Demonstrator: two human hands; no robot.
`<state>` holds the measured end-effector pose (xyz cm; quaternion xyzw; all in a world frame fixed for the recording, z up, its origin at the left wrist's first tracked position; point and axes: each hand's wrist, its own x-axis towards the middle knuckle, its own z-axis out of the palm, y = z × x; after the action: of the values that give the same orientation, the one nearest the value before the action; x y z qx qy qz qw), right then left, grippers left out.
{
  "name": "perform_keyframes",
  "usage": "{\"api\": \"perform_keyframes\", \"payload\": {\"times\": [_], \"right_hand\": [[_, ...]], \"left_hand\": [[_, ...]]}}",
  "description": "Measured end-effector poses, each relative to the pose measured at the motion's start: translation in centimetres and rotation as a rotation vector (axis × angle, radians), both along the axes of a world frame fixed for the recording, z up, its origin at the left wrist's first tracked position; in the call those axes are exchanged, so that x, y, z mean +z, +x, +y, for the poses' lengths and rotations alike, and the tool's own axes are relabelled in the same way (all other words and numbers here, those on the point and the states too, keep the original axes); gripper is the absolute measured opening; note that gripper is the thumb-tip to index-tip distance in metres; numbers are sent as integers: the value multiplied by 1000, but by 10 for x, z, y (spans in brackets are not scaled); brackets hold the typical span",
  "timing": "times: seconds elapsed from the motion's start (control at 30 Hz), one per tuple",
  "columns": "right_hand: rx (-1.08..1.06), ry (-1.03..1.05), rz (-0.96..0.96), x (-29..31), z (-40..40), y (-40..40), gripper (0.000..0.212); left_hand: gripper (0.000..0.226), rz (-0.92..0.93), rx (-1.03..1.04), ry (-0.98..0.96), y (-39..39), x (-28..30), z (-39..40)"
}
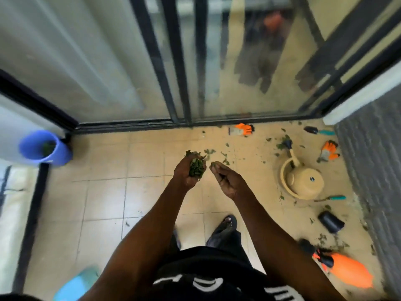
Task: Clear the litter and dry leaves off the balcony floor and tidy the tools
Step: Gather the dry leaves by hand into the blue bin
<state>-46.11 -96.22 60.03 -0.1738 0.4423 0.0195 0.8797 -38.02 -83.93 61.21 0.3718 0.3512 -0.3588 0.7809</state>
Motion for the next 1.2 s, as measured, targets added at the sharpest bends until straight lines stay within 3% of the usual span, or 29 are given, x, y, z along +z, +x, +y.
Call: {"api": "perform_keyframes", "payload": {"times": [0.23,0.47,0.6,0.77,0.9,0.97,1.1,1.2], "right_hand": [[358,-75,32,34,137,91,41],[494,-34,15,22,310,180,41],[638,-24,16,27,411,214,41],[786,-11,6,29,497,256,21],[863,-52,1,26,549,298,41],[886,-46,-3,24,575,324,42],[916,-65,9,7,633,400,24],[946,-124,35,-14,673,465,37]], "left_hand": [[20,-60,222,59,38,19,161],[15,-90,249,178,86,9,348],[19,-92,435,148,100,10,447],[18,-72,641,115,121,9,531],[18,-62,729,116,150,4,577],[18,-46,756,99,173,0,601],[23,-23,780,118,240,-13,657],[23,10,781,207,303,-30,698]]}}
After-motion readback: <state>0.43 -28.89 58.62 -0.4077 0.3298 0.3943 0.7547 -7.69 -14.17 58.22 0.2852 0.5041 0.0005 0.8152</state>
